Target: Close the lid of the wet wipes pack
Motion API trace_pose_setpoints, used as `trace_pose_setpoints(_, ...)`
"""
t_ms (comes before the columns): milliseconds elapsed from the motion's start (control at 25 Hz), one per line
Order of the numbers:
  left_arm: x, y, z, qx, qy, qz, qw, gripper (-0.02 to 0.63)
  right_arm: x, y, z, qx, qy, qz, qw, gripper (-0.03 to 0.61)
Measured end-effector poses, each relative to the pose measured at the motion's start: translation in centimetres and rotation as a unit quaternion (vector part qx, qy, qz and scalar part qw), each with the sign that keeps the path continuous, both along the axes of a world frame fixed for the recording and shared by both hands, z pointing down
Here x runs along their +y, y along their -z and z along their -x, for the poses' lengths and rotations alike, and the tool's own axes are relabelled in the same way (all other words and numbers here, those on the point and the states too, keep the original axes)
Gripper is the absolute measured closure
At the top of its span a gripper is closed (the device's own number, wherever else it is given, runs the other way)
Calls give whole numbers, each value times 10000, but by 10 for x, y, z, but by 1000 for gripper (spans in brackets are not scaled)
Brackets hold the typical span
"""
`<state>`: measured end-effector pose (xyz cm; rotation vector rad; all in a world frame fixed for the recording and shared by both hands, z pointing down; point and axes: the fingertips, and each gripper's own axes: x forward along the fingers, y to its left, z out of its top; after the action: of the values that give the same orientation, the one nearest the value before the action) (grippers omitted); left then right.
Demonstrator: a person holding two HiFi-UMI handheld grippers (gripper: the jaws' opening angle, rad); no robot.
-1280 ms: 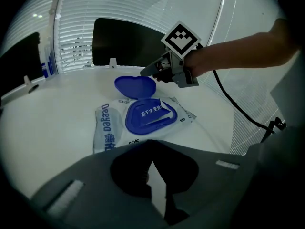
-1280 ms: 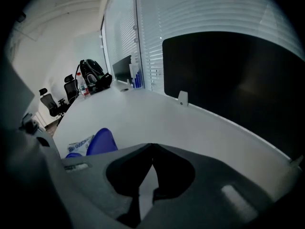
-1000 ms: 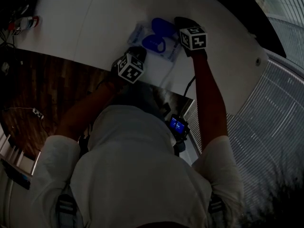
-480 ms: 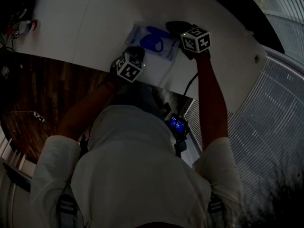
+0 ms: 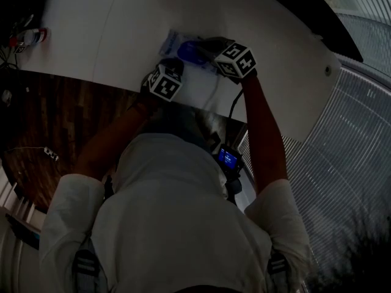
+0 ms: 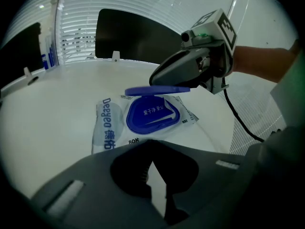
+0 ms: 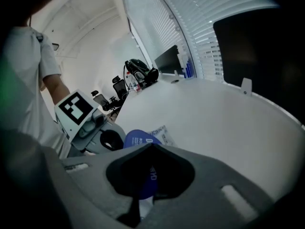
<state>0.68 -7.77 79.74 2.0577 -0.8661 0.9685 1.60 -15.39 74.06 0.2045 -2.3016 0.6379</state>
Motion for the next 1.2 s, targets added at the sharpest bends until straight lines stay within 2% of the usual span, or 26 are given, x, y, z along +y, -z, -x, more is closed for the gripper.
trace_pose_setpoints(160,-6,5,1,11,38,-47,10000,612,18,-10,2,190,267,30,9995,578)
trace_pose_setpoints(360,-6,10,4,-51,34,-73,10000,612,26,-21,1,414,357,-125,9984,578)
trace_pose_setpoints(720,-28,24,20,-82,340,-262,9990,612,31,-33,3,896,422,-325,9946,577)
trace_pose_setpoints(1000,-38,24,20,-19,360,-321,9988,612,32,-41,4,1225,484,-434,9903,577)
trace_pose_setpoints(1200,-35,27,23,-62,330,-324,9989,612,31,-46,5,1493,688,-678,9841,577)
